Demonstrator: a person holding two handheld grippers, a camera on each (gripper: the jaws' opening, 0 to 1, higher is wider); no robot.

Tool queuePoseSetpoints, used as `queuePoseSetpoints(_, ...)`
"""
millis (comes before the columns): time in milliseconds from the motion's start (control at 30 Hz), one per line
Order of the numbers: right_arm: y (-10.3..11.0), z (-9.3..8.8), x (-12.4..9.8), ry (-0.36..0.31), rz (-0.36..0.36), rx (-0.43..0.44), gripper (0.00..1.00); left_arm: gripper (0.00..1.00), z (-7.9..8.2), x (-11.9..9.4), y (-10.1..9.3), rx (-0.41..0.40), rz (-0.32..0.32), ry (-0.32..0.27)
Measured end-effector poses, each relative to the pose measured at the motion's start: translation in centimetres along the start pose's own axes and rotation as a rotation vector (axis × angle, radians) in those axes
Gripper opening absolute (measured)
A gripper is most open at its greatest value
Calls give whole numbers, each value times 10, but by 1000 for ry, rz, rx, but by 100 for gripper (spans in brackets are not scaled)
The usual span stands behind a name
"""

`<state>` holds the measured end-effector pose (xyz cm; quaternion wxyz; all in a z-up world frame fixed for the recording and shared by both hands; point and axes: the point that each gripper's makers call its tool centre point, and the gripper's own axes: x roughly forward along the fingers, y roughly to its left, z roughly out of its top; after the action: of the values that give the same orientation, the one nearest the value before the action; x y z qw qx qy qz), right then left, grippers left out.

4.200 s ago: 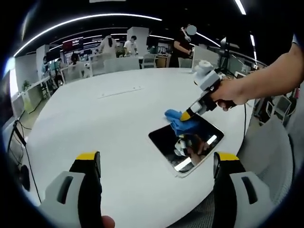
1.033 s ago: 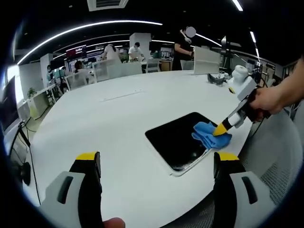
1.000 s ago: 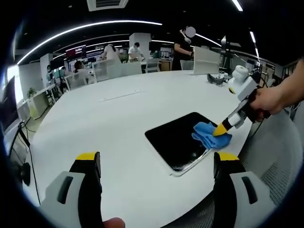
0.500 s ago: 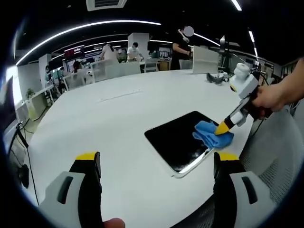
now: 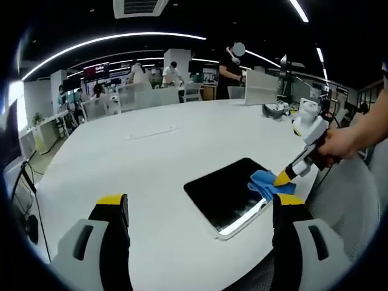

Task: Wipe the mirror surface with the cleaning cloth until all visible marks leave the cleaned area.

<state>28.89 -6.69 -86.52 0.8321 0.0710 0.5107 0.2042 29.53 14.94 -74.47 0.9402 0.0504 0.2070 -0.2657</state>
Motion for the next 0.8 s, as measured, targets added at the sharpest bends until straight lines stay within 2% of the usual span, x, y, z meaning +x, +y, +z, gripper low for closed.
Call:
queuePoseSetpoints(133,-11,0,-2,-3,-11,14,0,99,-1,-2,-4,-15,-8,0)
queuePoseSetpoints(333,-18,-2,-8,-3,-23,12,0,99,-14,-6,-6,-30,-13,18)
queuePoseSetpoints(800,-23,-3,-9,0,-27,12,0,99,-10,-7,-5,-34,-5,14)
